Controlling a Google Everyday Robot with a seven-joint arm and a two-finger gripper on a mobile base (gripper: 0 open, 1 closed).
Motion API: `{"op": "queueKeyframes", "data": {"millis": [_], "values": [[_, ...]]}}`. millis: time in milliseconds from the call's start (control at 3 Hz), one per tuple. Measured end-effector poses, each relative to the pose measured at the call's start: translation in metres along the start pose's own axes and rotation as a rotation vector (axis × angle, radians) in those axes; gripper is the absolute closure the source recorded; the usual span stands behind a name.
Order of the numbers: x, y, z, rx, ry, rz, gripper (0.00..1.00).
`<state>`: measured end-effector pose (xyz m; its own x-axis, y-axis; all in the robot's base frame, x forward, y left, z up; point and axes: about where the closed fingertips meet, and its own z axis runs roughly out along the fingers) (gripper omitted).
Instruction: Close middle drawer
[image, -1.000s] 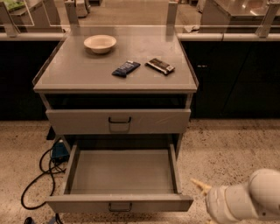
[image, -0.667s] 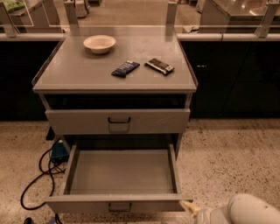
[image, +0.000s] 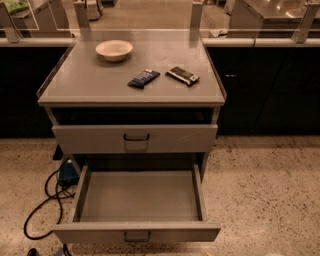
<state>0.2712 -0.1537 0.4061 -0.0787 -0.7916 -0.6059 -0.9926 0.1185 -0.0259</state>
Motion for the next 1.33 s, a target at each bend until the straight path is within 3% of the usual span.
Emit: {"op": "queueKeyframes", "data": {"millis": [333, 667, 1000, 1333], "values": [[0.022, -0.01, 0.017, -0.008, -0.161, 0.026, 0.0], [0.026, -0.023, 0.051, -0.095, -0.336, 0.015, 0.0], [0.022, -0.056, 0.072, -0.22, -0.431, 0.026, 0.0], [0.01, -0.105, 0.069, -0.256, -0.439, 0.014, 0.0]]}}
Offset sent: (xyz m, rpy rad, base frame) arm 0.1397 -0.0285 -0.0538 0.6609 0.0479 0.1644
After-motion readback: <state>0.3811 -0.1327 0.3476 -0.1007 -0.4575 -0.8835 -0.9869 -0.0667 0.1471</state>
